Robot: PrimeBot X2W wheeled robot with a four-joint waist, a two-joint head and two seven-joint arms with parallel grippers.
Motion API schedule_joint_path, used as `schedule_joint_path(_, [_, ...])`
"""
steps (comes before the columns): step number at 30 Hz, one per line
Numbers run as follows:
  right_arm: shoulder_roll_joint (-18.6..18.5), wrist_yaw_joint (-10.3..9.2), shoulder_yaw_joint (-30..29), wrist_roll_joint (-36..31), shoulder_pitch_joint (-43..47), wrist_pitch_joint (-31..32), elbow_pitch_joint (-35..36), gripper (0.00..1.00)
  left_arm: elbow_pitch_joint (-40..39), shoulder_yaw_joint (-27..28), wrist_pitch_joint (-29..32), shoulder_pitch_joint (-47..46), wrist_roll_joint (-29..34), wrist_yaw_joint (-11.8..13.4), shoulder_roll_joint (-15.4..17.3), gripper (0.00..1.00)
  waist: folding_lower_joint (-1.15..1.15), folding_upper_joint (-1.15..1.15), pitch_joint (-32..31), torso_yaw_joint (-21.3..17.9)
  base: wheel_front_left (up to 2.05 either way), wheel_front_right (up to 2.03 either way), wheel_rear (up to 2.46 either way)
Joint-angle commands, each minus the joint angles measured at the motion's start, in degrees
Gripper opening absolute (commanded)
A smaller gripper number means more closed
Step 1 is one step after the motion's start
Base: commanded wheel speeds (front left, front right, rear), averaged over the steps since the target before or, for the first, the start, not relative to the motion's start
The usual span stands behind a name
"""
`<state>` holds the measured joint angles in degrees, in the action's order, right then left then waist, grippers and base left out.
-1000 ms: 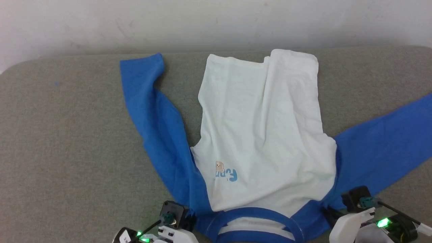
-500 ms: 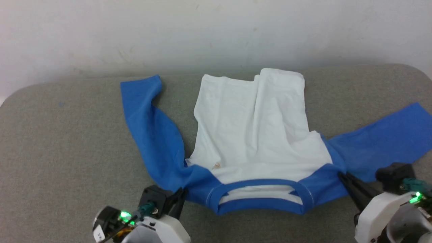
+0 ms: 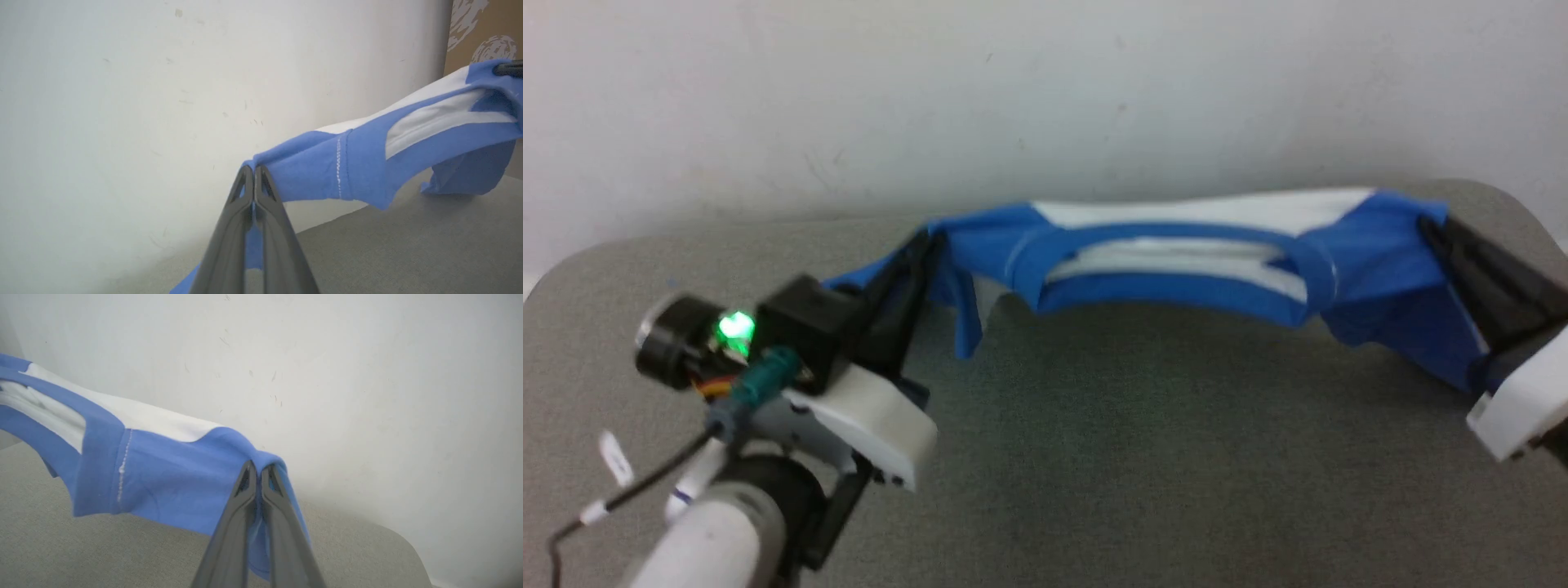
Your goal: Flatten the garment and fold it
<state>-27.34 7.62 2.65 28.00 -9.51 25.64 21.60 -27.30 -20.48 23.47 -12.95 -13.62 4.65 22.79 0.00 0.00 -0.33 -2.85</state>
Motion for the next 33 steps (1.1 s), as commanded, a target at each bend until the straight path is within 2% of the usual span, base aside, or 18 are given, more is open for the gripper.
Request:
schedule_joint_path(1, [-0.7, -0.13, -0.1, 1.0, -3.3, 0.9, 0.7, 0.0, -0.8, 1.2, 0.4, -3.4, -0.1, -0.5, 0.6, 0.0, 0.0, 0.0, -0.3, -0.3, 0.0, 0.0, 0.0])
schedule_joint_path(9, [-5.0, -0.13, 3.3, 6.5, -17.9, 7.2, -1.4, 0.0, 1.8, 5.0, 4.0, -20.2, -1.4, -4.2, 3.0, 0.0, 0.0, 0.0, 0.4, -0.9, 0.0, 0.0, 0.0])
schedule_joint_path(15, [-8.9, -0.13, 8.5, 12.1, -28.9, 11.6, -5.4, 0.0, 8.7, 5.9, 6.2, -33.0, -2.7, -7.6, 4.3, 0.0, 0.0, 0.0, 2.9, -1.4, 0.0, 0.0, 0.0])
schedule_joint_path(21, [-9.7, -0.13, 12.4, 16.6, -40.8, 13.6, -10.1, 0.0, 16.6, 5.7, 7.1, -44.0, -2.5, -9.5, 5.4, 0.0, 0.0, 0.0, 8.0, -1.9, 0.0, 0.0, 0.0])
schedule_joint_path(28, [-9.3, -0.13, 19.3, 14.6, -56.6, 8.7, -20.1, 0.0, 27.9, 4.3, 5.0, -57.4, -1.4, -10.8, 5.2, 0.0, 0.0, 0.0, 16.8, -2.3, 0.0, 0.0, 0.0])
schedule_joint_path(29, [-9.3, -0.13, 19.3, 14.6, -56.6, 8.7, -20.1, 0.0, 27.9, 4.3, 5.0, -57.4, -1.4, -10.8, 5.2, 0.0, 0.0, 0.0, 16.8, -2.3, 0.0, 0.0, 0.0])
schedule_joint_path(33, [-8.3, -0.13, 23.7, 12.3, -65.5, 3.0, -28.2, 0.0, 35.3, 3.0, 2.2, -65.0, -0.2, -11.2, 4.5, 0.0, 0.0, 0.0, 21.9, -2.7, 0.0, 0.0, 0.0])
